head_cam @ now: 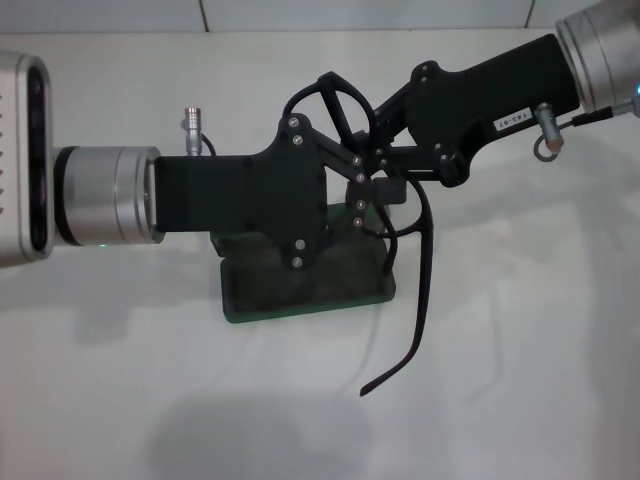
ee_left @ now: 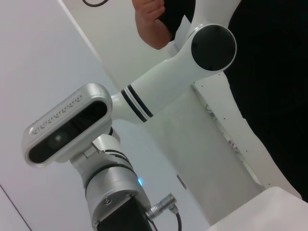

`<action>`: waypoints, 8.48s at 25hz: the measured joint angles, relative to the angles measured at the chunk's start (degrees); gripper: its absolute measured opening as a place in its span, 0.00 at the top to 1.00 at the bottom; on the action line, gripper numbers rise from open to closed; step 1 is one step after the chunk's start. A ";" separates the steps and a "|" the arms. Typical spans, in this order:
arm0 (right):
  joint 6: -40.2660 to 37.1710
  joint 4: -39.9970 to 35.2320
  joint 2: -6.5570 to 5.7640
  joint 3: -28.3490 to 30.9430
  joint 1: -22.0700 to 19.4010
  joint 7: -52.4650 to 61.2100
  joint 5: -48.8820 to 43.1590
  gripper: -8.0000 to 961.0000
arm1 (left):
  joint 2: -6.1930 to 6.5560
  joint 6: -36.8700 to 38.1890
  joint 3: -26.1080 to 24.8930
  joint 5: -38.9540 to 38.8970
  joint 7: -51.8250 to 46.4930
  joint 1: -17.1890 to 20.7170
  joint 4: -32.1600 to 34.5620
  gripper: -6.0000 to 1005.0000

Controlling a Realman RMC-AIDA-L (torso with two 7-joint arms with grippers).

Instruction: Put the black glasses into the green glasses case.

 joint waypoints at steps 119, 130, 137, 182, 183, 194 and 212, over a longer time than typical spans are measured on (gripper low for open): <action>10.90 12.43 0.46 -0.23 -4.67 -4.71 14.17 0.88 | 0.31 -2.88 0.35 -3.55 -5.10 2.69 -7.42 0.96; 10.18 11.93 0.44 -2.41 -4.67 -5.05 13.59 0.88 | 0.25 -2.97 0.35 -5.31 -5.36 2.58 -7.43 0.96; 9.00 11.93 0.45 -3.13 -4.67 -5.13 13.51 0.88 | 0.23 -2.97 0.35 -5.71 -5.37 2.54 -7.43 0.96; 8.47 8.88 -0.26 -4.73 -5.89 -4.86 12.10 0.87 | 0.44 -3.87 0.28 -7.37 -8.01 5.07 -7.42 0.95; 8.50 8.46 -0.40 -4.73 -6.01 -4.85 12.06 0.87 | 0.51 -4.31 0.27 -7.36 -8.49 6.03 -7.43 0.95; 9.81 3.63 -0.52 -5.22 -5.61 -4.34 7.24 0.87 | 1.71 -5.74 -1.32 -6.96 -11.90 14.29 -7.36 0.95; 8.63 -15.02 0.93 -22.59 -0.91 3.10 -8.35 0.86 | 5.15 -10.31 -1.32 3.97 -20.08 21.06 -6.76 0.95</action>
